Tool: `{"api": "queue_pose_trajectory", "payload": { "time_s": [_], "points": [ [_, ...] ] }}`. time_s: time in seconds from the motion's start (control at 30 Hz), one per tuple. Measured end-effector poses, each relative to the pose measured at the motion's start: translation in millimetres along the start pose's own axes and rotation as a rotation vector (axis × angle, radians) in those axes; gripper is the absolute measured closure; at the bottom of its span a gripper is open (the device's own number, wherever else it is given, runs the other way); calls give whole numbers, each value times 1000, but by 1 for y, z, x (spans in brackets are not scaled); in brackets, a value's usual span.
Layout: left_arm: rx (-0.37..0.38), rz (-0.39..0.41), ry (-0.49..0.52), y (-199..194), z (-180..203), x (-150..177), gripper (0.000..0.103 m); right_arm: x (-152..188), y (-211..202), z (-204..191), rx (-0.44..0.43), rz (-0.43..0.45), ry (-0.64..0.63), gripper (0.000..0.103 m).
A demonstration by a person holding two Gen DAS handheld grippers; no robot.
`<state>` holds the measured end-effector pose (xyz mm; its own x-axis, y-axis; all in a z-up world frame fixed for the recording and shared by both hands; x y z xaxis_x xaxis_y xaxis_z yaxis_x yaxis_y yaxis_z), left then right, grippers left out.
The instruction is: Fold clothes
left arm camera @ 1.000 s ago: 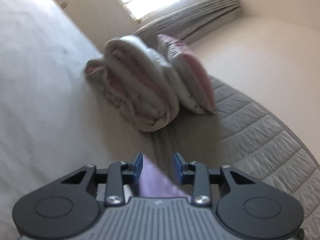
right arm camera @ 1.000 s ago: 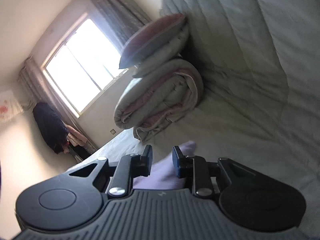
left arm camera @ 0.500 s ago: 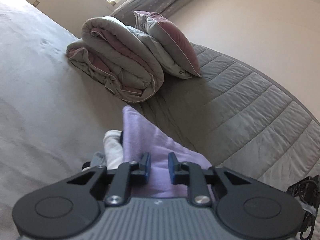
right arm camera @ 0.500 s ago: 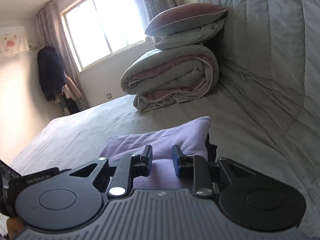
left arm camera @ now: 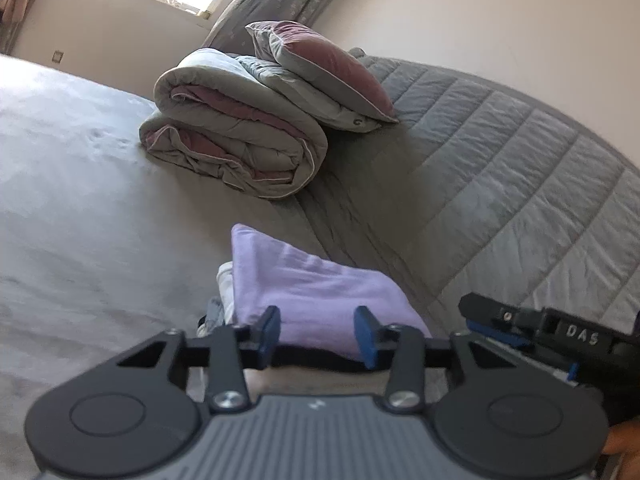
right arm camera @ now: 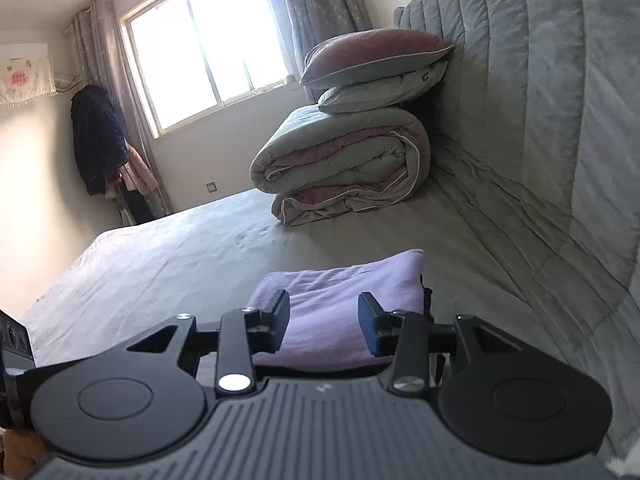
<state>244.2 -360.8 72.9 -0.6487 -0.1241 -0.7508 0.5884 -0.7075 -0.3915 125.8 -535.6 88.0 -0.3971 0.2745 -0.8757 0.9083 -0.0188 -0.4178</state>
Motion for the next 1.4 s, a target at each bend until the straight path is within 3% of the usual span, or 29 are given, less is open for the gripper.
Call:
{"api": "queue_pose_trajectory", "payload": {
  "time_s": [0.23,0.3,0.53,0.63,0.67,0.73,1.1,1.4],
  "points": [
    [-135,-5,85,-50,18,8,36,7,-41,-31,43,-9,2,50],
    [-190,-9,108,-68,23,9,29,9,-53,-40,55,-12,2,39],
    [-315,-39,192,-124,37,21,13,21,-87,-69,107,-22,13,30],
    [-341,-69,194,-139,36,27,3,33,-102,-84,166,-32,2,18],
    [-347,-81,190,-143,35,30,1,39,-107,-89,180,-33,0,10],
    [-357,-104,186,-148,32,37,1,52,-117,-98,208,-33,-4,0],
    [-443,-169,181,-165,11,70,1,110,-134,-103,323,-77,72,0],
    [-541,-152,215,-167,2,89,1,133,-128,-97,377,-100,55,0]
  ]
}}
Point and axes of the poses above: each gripper's, at about its wrist camera, not at the fingertips, and y roughly the way its jaws point, z to its right, x to its underside, the point moved 4 cm from there along y, roughly the way its jaws point, and after that the axes turned 3 degrees about -y, right-handed, at the moved point
